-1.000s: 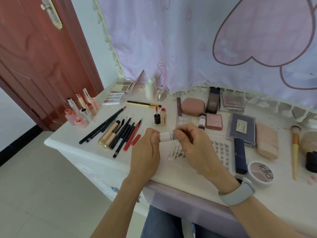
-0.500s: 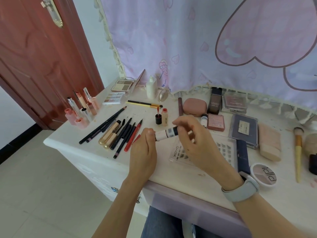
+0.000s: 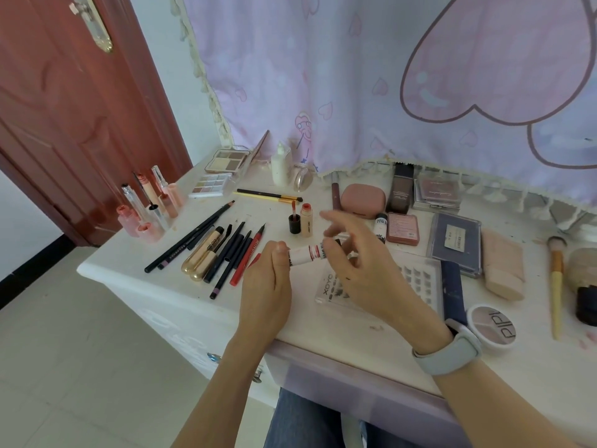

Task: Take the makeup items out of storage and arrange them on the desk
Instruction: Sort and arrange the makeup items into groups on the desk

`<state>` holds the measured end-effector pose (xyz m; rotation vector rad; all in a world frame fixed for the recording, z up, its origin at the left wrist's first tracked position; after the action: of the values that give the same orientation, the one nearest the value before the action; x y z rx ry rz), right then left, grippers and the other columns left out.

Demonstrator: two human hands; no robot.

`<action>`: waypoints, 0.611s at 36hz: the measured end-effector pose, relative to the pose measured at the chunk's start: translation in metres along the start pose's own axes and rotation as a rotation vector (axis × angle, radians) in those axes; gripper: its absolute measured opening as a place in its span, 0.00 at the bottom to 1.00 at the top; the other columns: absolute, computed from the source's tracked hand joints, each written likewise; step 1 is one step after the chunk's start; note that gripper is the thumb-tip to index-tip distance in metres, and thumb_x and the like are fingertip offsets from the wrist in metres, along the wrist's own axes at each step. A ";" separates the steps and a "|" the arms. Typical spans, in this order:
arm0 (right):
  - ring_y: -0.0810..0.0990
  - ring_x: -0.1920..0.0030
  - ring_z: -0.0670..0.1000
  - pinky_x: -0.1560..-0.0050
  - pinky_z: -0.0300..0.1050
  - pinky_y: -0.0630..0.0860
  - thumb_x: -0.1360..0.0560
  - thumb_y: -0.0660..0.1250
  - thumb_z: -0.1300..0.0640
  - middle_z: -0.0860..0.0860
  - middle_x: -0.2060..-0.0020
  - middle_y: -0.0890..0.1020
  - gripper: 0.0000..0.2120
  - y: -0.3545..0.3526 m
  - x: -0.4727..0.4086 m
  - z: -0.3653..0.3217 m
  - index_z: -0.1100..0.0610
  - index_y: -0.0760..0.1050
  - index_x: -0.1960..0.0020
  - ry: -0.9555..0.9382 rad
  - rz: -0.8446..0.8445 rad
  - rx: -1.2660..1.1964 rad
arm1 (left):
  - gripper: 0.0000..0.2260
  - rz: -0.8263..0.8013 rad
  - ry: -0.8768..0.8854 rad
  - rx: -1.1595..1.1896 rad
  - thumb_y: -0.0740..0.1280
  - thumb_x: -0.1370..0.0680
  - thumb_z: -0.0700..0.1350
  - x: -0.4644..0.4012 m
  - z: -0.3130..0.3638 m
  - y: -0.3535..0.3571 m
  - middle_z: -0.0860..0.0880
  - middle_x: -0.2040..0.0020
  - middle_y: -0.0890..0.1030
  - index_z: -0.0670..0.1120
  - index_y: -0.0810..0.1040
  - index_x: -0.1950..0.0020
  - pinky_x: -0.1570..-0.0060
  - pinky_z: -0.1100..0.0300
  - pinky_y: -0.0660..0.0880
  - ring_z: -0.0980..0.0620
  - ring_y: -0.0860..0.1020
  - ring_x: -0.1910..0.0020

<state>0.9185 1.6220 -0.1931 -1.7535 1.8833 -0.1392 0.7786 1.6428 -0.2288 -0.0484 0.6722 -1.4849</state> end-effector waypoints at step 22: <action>0.73 0.66 0.45 0.62 0.35 0.73 0.20 0.58 0.64 0.48 0.68 0.78 0.11 -0.017 -0.015 0.009 0.56 0.75 0.42 0.252 0.348 -0.696 | 0.07 0.002 -0.096 0.529 0.62 0.22 0.44 -0.008 -0.023 -0.019 0.52 0.60 0.78 0.51 0.72 0.45 0.57 0.60 0.74 0.54 0.76 0.61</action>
<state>0.9375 1.6366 -0.1881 -1.8376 2.6046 0.5070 0.7522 1.6566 -0.2362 0.2857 0.1871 -1.6062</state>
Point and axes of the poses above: each hand's wrist, its own x-axis away from the middle knuckle, its own y-axis out of the palm, z = x × y, the point moved 1 cm from there along -x, towards the middle knuckle
